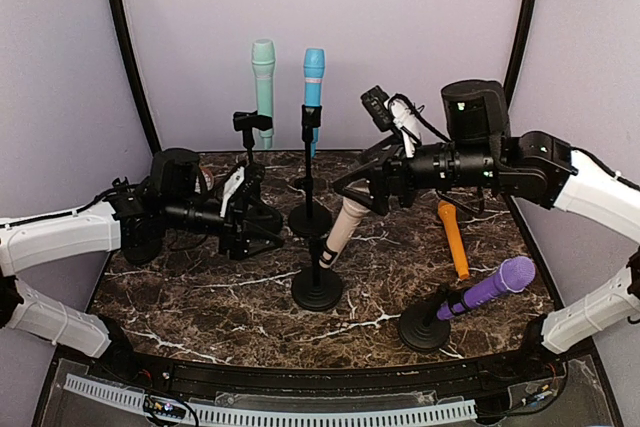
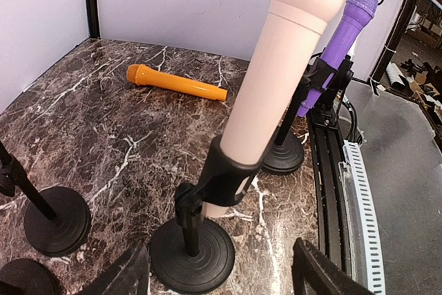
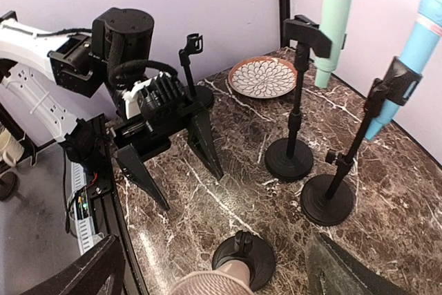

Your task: Remove the microphone from the stand

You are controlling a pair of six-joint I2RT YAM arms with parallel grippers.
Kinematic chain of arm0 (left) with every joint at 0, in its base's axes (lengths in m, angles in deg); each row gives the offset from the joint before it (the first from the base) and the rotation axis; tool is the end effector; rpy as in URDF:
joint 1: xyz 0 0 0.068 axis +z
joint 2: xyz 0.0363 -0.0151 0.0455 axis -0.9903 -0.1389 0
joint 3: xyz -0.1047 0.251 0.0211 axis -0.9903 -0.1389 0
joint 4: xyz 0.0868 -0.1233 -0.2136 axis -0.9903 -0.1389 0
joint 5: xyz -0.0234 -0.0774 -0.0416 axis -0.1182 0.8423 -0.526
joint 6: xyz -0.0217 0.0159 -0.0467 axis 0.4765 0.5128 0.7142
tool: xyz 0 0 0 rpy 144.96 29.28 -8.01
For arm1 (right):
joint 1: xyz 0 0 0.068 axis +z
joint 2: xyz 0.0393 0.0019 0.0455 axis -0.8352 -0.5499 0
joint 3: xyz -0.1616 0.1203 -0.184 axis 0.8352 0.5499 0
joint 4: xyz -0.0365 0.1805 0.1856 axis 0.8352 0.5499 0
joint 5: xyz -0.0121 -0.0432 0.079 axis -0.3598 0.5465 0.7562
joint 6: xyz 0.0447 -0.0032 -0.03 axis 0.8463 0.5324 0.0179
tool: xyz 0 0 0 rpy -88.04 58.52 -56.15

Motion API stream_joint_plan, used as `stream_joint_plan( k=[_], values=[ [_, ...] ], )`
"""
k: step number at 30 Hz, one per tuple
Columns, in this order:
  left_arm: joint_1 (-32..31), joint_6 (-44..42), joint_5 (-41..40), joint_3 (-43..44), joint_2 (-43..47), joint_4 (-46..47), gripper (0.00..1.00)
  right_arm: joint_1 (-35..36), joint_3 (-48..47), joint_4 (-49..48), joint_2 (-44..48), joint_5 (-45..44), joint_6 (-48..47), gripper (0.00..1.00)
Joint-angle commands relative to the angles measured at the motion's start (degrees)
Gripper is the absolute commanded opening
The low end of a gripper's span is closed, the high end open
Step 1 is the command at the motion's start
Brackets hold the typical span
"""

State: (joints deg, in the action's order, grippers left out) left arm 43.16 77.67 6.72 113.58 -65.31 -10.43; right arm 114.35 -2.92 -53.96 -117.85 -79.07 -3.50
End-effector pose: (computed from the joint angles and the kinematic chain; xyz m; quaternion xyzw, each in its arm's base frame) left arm 0.1983 -0.1889 0.2840 0.4918 0.6266 -0.4060 0.4480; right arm 0.1493 0.2470 0.4060 -0.3990 0.7144 0.3577 0.4500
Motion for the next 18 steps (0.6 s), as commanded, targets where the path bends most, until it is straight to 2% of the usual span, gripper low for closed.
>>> stream_joint_plan(
  k=[1, 5, 11, 15, 18],
  values=[
    [-0.46, 0.6, 0.58, 2.49, -0.33, 2.7, 0.73, 0.63, 3.48, -3.55, 4.03, -7.33, 5.39, 0.93],
    [-0.47, 1.16, -3.94, 1.79, -0.83, 4.95, 0.74, 3.32, 6.63, -4.18, 7.75, -17.8, 11.82, 0.95],
    [-0.52, 2.06, -11.39, 1.33, -1.55, 3.6, 0.74, 16.18, 9.59, -6.58, 7.79, -36.71, 19.0, 0.95],
    [-0.48, 2.09, -13.01, 1.01, -0.68, 3.37, 0.75, 17.96, 8.41, -3.07, 5.8, -46.06, 26.75, 0.95],
    [-0.52, 1.76, -13.61, 0.76, 0.03, 2.78, 0.75, 18.25, 8.51, -4.3, 5.05, -47.86, 29.52, 0.94]
  ],
)
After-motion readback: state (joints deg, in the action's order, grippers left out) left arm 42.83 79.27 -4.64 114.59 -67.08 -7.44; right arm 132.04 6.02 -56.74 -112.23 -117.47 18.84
